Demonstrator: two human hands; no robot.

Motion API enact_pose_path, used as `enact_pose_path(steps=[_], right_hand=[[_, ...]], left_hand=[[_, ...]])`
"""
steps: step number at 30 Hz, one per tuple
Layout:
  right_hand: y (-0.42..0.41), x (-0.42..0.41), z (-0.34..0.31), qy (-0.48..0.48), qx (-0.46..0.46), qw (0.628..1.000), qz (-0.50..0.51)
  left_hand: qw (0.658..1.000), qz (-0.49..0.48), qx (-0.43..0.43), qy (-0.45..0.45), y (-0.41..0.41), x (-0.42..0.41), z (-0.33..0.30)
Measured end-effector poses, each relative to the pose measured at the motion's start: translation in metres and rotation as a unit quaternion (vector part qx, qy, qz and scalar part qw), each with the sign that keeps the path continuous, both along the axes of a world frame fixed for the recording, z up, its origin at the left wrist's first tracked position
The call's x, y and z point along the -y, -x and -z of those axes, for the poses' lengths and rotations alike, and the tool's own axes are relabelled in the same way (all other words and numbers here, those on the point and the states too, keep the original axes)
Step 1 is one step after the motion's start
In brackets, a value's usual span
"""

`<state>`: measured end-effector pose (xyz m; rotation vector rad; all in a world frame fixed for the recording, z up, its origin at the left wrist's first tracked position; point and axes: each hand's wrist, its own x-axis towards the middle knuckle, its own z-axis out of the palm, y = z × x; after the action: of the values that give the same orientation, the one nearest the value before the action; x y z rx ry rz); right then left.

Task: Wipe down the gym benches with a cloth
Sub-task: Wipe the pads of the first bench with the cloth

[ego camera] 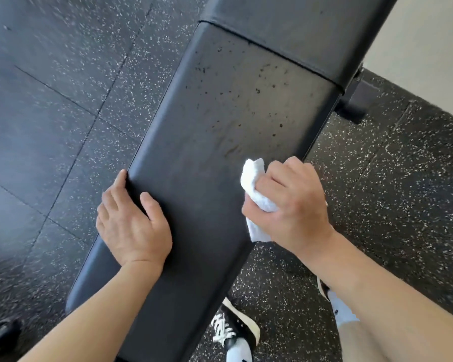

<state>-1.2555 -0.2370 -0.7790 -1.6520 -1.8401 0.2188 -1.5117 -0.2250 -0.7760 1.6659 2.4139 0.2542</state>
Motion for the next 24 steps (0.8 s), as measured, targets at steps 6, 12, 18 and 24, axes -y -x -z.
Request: enact_pose_path(steps=[6, 12, 18, 24], right_hand=[[0.070, -0.053, -0.009, 0.007, -0.017, 0.998, 0.052], [0.126, -0.101, -0.021, 0.079, -0.026, 0.996, 0.005], [0.056, -0.049, -0.011, 0.019, 0.014, 0.997, -0.068], [-0.013, -0.016, -0.006, 0.023, 0.072, 0.995, -0.064]], left_hand=[[1.000, -0.001, -0.013, -0.003, 0.001, 0.000, 0.004], [1.000, 0.001, -0.012, -0.005, 0.002, 0.000, 0.004], [1.000, 0.001, -0.015, 0.009, 0.001, -0.002, 0.001], [1.000, -0.002, -0.014, 0.001, 0.003, -0.002, 0.001]])
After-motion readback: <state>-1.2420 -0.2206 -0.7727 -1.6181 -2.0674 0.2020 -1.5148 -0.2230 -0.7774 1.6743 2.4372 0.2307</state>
